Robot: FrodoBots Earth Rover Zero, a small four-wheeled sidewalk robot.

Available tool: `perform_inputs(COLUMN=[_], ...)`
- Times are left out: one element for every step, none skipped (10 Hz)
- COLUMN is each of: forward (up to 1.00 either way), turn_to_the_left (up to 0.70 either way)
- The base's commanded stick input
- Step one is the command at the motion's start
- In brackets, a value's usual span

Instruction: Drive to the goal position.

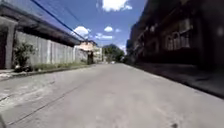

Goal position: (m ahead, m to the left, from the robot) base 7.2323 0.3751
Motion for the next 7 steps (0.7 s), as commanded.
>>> perform_inputs(forward=[1.00, 1.00, 1.00, 1.00, 1.00, 1.00, 1.00], turn_to_the_left=[-0.01, -0.07, -0.12, -0.06, -0.05, -0.14, -0.18])
